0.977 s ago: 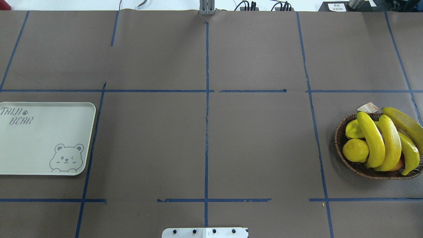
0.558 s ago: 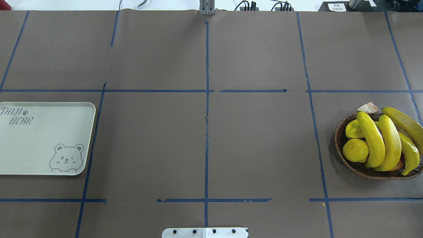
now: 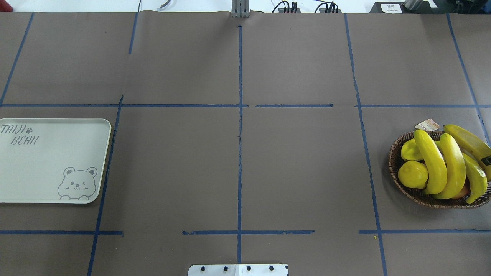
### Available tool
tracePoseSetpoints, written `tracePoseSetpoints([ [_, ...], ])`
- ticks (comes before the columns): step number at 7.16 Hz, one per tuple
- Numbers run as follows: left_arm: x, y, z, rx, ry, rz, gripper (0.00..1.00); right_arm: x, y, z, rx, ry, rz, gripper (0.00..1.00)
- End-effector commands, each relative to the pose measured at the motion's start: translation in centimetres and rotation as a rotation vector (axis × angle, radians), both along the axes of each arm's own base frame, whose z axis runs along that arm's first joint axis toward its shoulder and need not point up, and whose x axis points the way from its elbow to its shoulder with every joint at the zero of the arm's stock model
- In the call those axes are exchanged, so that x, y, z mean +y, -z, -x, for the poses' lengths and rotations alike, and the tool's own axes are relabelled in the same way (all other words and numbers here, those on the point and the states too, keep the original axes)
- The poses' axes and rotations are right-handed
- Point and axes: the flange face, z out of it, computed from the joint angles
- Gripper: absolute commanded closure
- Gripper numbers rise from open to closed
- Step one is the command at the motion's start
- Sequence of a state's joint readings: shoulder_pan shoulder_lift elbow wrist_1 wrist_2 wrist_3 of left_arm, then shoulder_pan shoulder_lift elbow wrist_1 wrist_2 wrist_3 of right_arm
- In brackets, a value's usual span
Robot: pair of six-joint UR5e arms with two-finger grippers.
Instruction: Transfer all bananas from basket to plate
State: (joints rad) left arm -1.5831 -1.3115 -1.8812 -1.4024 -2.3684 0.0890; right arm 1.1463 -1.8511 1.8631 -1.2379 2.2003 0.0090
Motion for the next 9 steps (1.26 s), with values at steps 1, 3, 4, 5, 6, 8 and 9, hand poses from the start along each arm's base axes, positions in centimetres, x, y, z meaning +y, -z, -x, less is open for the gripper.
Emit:
tracePoseSetpoints([
  [1,0.0,0.0,0.0,0.0,0.0,0.001,0.0,0.1,-1.0,0.7,0.022,0.022,0.004,0.09],
  [3,0.0,-0.1,0.0,0.0,0.0,0.002,0.0,0.1,-2.4,0.8,0.051,0.026,0.013,0.18],
  [4,0.0,-0.1,0.0,0.0,0.0,0.002,0.0,0.1,-2.4,0.9,0.051,0.028,0.014,0.22],
  [5,0.0,-0.1,0.0,0.0,0.0,0.002,0.0,0.2,-2.4,1.0,0.051,0.031,0.014,0.25],
  [6,0.0,-0.1,0.0,0.0,0.0,0.002,0.0,0.2,-2.4,1.1,0.05,0.033,0.016,0.29],
  [8,0.0,-0.1,0.0,0.0,0.0,0.002,0.0,0.1,-2.4,1.2,0.05,0.03,0.017,0.57],
  [9,0.0,-0.1,0.0,0.0,0.0,0.002,0.0,0.1,-2.1,1.2,0.046,0.029,0.013,0.88],
])
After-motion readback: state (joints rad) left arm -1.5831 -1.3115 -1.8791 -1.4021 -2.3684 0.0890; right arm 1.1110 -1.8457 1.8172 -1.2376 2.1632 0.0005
